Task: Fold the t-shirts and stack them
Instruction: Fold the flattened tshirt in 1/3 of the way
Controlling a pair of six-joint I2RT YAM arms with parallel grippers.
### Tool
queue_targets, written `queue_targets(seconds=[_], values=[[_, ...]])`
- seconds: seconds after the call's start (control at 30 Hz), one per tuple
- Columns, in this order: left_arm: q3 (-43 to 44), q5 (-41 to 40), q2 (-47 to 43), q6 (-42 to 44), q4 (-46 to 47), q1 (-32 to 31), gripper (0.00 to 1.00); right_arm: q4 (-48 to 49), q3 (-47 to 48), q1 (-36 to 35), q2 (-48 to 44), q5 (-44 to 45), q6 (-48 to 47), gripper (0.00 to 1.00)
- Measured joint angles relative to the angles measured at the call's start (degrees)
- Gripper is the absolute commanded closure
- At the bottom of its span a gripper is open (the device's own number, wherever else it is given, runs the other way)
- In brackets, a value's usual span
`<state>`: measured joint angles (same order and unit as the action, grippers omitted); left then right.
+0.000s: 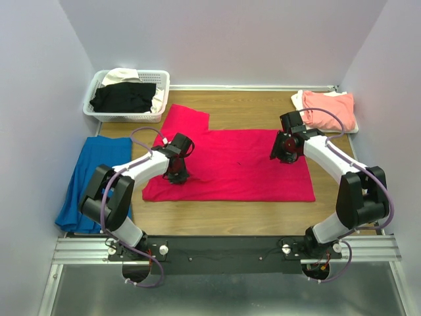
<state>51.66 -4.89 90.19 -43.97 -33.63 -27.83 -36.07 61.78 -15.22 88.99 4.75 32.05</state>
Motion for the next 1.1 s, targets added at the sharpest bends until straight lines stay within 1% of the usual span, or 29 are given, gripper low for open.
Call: queue_targets(seconds=[0.17,0.4,0.63,0.9,1.1], values=[[1.73,-0.57,0.42,0.20,-1.70,-0.04,1.00,0.00,0.02,0.00,0.42,0.35,0.02,0.49],[9.18,-2.80,0.35,0.26,-5.57,-0.02,1.00,-0.02,0.04,0.00,0.87,0.59,0.15,0.50],[12.57,-3.56,1.05,1.86,-6.36,-0.04,1.00,-0.02,0.04,0.00,0.92,1.01,0.48,0.50],[21.70,-4.63,10.60,6.14,-5.05,-0.33,1.00,-0.02,0.04,0.00,0.92,1.42,0.68,0.50],[23.30,-5.38,15.39,9.35,-3.93,-2.45,1.00,-0.02,0.02,0.00,0.92,1.70,0.92,0.50]])
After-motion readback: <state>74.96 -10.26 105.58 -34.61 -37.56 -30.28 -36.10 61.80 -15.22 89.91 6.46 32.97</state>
